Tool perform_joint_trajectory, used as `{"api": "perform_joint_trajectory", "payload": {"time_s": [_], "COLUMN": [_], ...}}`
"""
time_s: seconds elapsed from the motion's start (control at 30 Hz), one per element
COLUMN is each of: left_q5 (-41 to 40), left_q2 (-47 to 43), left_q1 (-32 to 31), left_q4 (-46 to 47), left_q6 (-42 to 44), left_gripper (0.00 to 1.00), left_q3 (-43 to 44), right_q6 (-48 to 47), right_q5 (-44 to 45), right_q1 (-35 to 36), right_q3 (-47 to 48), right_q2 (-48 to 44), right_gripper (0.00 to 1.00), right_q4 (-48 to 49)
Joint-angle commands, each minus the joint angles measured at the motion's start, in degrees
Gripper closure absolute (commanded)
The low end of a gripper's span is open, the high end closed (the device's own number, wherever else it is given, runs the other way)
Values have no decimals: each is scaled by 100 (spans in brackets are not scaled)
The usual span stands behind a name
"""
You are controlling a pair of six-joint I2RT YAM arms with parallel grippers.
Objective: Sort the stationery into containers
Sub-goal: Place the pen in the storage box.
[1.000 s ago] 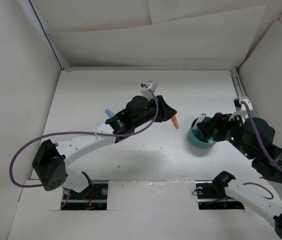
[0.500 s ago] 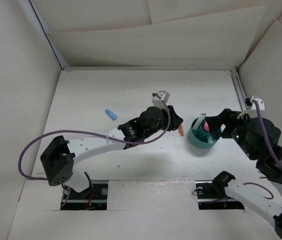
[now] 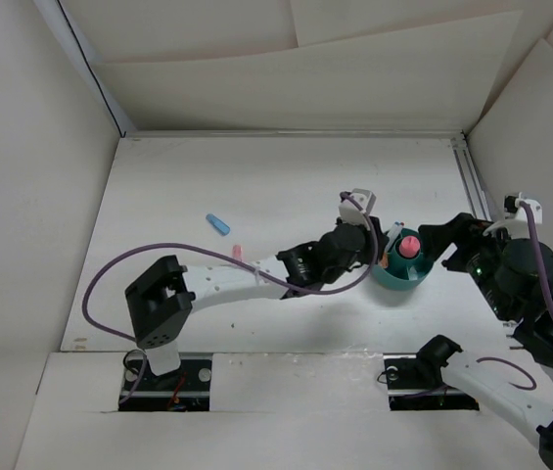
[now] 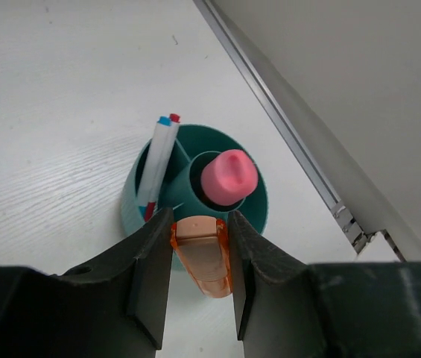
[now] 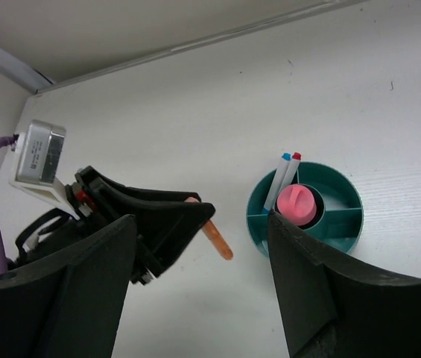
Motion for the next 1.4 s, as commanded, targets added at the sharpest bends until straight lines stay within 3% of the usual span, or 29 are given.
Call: {"api": "perform_joint_trajectory", "payload": {"time_s": [0.0,0.33,0.8,1.0,1.13,1.37], "left_q5": [-763,-1273,-1458,-1511,-1511,-1396], "left_q2": [274,1337,1654,1655,1655,1532], "left_q1": [-196,-196,-248,-371,-371,-424], "left_q4": [255,615,1028,1029,976,976], "left_q6": [292,187,345,486,433,433], "left_gripper": [97,97,97,75,70,54], "left_q3": [581,1179,1127,1013,1013,960], "right_q6": [46,46,46,46,-6,-6], "right_q5": [148,-10,-116,-116,-116,-116], "right_q1": [60,60,60,60,60,60], "right_q3": [41,-64,-302,-302,-302,-249], "right_q2": [-98,-334,-388,-440,-440,-440], "right_gripper": [25,25,25,25,25,25], "right_q4": [235,288,403,455,455,455]}}
